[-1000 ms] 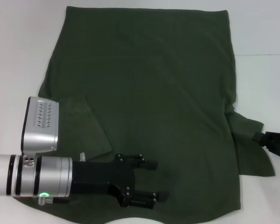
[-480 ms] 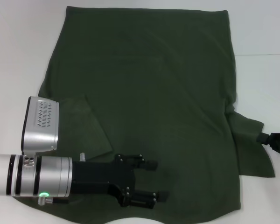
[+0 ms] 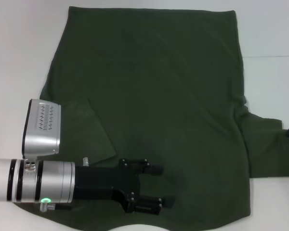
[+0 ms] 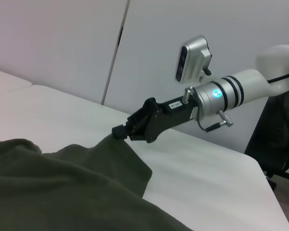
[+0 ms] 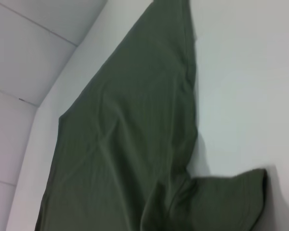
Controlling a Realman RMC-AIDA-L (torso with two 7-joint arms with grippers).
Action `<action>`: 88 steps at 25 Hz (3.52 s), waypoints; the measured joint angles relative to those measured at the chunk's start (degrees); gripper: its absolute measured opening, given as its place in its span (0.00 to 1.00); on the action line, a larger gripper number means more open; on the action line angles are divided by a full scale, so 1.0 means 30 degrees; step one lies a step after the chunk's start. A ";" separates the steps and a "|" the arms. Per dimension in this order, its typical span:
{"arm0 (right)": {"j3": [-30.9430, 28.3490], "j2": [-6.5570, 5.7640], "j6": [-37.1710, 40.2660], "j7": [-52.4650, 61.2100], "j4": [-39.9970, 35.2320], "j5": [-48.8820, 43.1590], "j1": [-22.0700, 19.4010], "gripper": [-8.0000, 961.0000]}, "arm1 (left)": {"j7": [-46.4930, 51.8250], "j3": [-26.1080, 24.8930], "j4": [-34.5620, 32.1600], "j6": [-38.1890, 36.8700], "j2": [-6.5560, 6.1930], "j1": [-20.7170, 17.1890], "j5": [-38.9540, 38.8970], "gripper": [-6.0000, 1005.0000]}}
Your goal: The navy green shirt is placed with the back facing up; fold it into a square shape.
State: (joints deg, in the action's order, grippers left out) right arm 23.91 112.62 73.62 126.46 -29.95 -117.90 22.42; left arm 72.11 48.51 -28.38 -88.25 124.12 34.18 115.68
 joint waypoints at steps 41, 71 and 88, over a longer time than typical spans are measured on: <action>0.1471 -0.1590 -0.3150 -0.0290 -0.0733 -0.0633 0.2833 0.04 | 0.0798 -0.0086 -0.0060 0.0029 -0.0008 0.0002 -0.0154 0.84; 0.1795 -0.1599 0.1526 0.0111 -0.1415 -0.0616 0.2587 0.06 | 0.1189 -0.0087 -0.0060 -0.0054 -0.0009 0.0132 -0.0153 0.84; 0.2540 0.1345 -0.1368 0.0199 0.0413 -0.0416 0.6664 0.07 | 0.1587 -0.0591 -0.0589 0.0068 -0.0064 0.0077 -0.0153 0.84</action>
State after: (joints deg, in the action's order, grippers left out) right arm 31.53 116.66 69.51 127.06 -28.71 -119.15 42.41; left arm 76.87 46.74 -30.15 -88.05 123.93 34.41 115.22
